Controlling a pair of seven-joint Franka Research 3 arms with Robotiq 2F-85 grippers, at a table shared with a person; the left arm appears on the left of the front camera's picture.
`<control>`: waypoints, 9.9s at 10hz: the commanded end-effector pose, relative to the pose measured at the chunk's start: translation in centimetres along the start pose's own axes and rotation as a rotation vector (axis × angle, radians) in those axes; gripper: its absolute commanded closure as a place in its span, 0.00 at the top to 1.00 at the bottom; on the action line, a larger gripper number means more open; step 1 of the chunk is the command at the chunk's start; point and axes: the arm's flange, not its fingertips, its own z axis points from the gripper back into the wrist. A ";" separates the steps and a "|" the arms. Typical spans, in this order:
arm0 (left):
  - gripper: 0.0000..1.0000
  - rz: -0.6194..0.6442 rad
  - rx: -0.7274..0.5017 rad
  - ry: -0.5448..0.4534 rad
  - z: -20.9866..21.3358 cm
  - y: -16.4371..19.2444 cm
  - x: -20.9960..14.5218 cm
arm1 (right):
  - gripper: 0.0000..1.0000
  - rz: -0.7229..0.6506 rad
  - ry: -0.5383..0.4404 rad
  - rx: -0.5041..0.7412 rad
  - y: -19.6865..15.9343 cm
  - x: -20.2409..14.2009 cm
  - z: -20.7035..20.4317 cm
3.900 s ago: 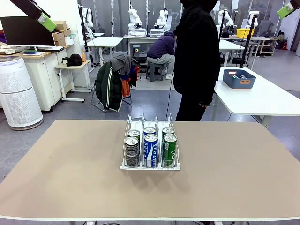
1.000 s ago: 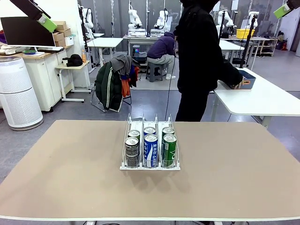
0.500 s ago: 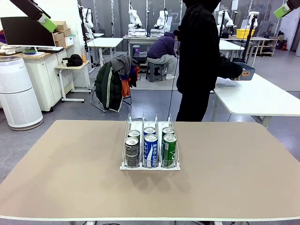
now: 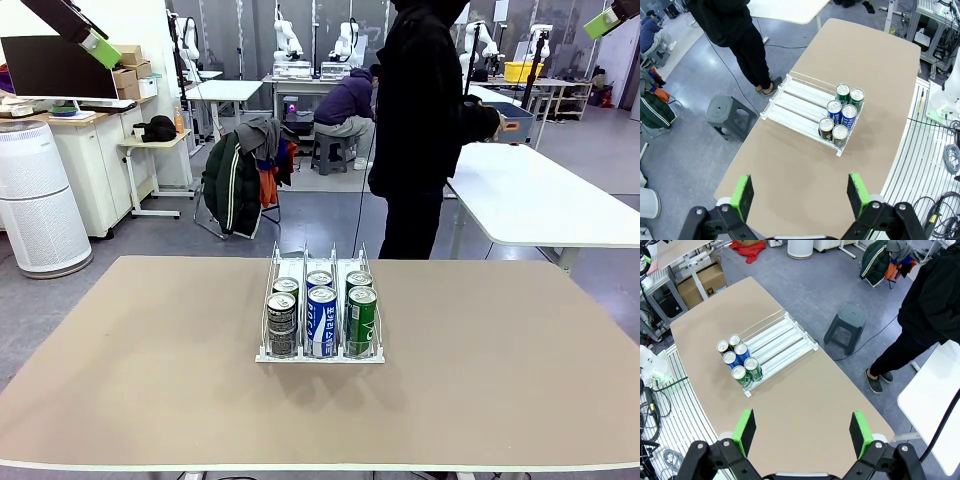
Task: Fill the beverage cans into the dispenser.
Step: Pick up the Ionic drink handed by the human.
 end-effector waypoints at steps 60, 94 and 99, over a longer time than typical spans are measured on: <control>1.00 0.009 -0.007 0.002 0.0 -0.1 0.0 | 1.00 0.001 0.002 -0.001 0.1 0.0 0.0; 1.00 0.268 -0.025 -0.001 -11.6 8.2 -0.1 | 1.00 0.001 0.002 -0.001 0.1 0.0 0.0; 1.00 0.291 0.005 -0.001 -13.5 7.2 -1.4 | 1.00 0.001 0.002 -0.001 0.1 0.0 0.0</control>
